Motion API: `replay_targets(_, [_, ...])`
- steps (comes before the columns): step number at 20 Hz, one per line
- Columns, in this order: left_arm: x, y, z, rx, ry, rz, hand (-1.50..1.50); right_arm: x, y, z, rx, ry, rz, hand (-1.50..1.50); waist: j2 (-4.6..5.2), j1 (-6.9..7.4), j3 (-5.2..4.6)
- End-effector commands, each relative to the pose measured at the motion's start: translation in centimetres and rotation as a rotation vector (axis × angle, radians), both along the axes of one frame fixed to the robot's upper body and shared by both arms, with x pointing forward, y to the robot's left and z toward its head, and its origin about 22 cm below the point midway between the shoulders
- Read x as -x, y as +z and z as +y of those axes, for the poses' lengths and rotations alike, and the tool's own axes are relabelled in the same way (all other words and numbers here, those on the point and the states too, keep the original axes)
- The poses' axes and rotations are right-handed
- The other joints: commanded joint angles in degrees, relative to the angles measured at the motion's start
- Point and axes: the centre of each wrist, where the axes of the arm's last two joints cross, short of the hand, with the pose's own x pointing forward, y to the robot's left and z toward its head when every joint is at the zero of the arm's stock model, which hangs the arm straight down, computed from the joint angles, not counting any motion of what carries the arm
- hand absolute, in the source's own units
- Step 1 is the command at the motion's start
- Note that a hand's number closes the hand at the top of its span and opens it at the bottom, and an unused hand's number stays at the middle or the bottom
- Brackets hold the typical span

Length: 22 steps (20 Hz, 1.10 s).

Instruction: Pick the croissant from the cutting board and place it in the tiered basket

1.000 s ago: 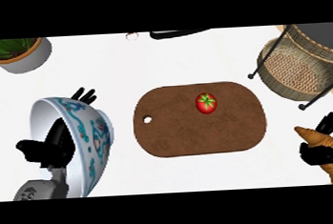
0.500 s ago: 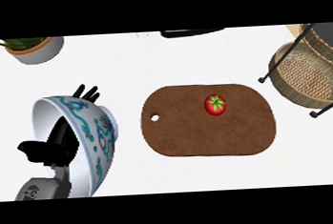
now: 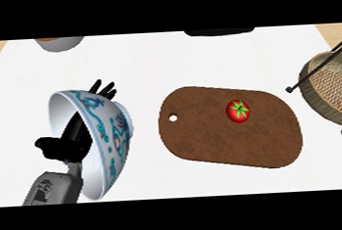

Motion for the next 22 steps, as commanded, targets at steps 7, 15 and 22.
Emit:
replay_targets(7, [-0.2, -2.9, -2.0, -0.049, -0.022, 0.119, 0.00, -5.3, 4.5, -2.0, -0.082, -0.017, -0.001, 1.50, 1.22, 3.32, -0.29])
replay_targets(15, [-1.6, -1.1, 0.0, -0.046, -0.056, 0.126, 0.00, -11.4, 3.3, -1.7, -0.120, 0.022, 0.071, 1.50, 1.55, 4.81, -0.28])
replay_targets(22, [1.2, -3.8, -0.3, -0.055, -0.036, 0.119, 0.00, -16.3, 0.6, 0.5, -0.145, 0.091, 0.081, 1.50, 1.23, 4.18, -0.28])
